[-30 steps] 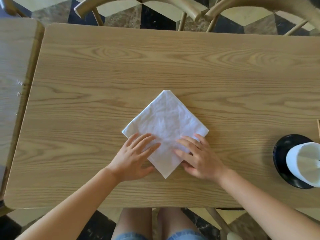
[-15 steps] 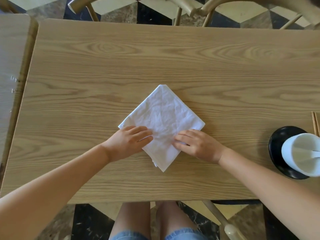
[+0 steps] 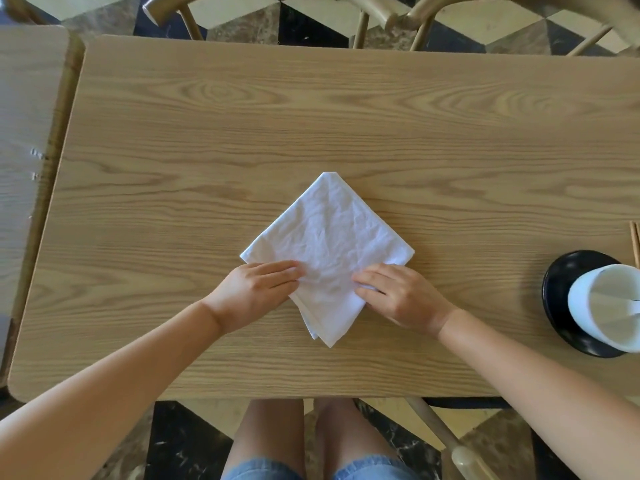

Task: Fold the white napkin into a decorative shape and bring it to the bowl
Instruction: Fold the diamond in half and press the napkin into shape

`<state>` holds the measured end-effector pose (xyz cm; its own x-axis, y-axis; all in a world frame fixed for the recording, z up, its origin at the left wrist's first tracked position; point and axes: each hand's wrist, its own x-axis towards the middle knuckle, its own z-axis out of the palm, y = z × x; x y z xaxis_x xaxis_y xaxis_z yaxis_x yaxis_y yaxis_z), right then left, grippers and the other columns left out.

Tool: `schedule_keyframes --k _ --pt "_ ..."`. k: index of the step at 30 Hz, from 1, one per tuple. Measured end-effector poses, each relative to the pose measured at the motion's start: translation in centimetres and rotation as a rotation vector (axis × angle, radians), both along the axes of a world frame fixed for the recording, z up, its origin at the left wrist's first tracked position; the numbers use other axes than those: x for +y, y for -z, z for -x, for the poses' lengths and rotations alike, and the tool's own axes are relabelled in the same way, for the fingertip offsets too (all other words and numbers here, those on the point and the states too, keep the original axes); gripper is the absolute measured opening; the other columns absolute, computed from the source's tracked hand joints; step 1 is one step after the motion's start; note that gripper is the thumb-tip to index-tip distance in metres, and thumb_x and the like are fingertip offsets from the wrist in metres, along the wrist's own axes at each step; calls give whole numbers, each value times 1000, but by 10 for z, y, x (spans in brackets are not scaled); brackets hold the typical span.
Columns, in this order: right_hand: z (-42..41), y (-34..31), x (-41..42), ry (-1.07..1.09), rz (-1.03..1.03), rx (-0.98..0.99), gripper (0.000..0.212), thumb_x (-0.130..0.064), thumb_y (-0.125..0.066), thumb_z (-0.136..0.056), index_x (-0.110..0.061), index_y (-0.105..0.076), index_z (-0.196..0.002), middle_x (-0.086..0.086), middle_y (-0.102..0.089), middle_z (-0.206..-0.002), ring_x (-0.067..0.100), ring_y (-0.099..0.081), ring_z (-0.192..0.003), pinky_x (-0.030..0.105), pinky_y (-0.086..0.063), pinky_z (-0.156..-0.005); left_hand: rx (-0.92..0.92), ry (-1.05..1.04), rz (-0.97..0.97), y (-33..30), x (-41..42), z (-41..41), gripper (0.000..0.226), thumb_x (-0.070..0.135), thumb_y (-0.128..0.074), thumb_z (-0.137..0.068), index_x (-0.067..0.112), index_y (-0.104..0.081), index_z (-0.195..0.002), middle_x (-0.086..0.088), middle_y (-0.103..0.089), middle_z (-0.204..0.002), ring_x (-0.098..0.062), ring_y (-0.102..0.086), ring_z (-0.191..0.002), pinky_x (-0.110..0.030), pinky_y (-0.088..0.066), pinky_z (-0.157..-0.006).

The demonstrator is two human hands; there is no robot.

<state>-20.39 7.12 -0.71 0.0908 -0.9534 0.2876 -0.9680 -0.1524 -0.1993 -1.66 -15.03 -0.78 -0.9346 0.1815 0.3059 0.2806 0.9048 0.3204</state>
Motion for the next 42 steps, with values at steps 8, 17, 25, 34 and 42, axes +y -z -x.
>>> schedule_keyframes --k 8,17,25,34,42 --pt "-19 -18 -4 368 7 -472 18 -15 -50 -89 -5 -66 -90 3 -69 -80 17 -63 -73 27 -50 -66 -227 -311 -382 -19 8 -5 18 27 -49 -85 27 -62 -98 7 -72 -90 -10 -65 -84 -29 -53 -63" --pt "-9 -19 -48 850 107 -602 12 -21 -59 -83 -9 -63 -83 -6 -60 -67 17 -51 -57 37 -43 -62 -124 -817 -398 -17 16 38 14 20 -53 -91 11 -63 -94 3 -63 -84 -18 -55 -74 -28 -44 -60" --pt "-3 3 -64 1005 -20 -195 21 -29 -44 -85 -15 -56 -76 -1 -59 -68 25 -53 -66 31 -23 -67 -150 -861 -157 4 9 64 15 19 -53 -89 10 -61 -81 -1 -62 -75 -25 -57 -74 -34 -41 -62" --pt "-1 11 -73 1133 -87 -185 16 -27 -54 -85 -14 -53 -76 3 -59 -72 29 -54 -71 34 -29 -66 -133 -926 -119 11 11 67 16 22 -47 -90 11 -56 -83 -4 -59 -79 -28 -57 -75 -35 -39 -64" --pt "-21 0 -69 732 -118 -14 49 -25 -32 -96 -10 -32 -143 4 -23 -152 20 -19 -141 54 -13 -112 -97 -530 141 5 27 74 52 19 -39 -93 10 -33 -144 -3 -22 -153 -17 -21 -142 -55 -10 -112"
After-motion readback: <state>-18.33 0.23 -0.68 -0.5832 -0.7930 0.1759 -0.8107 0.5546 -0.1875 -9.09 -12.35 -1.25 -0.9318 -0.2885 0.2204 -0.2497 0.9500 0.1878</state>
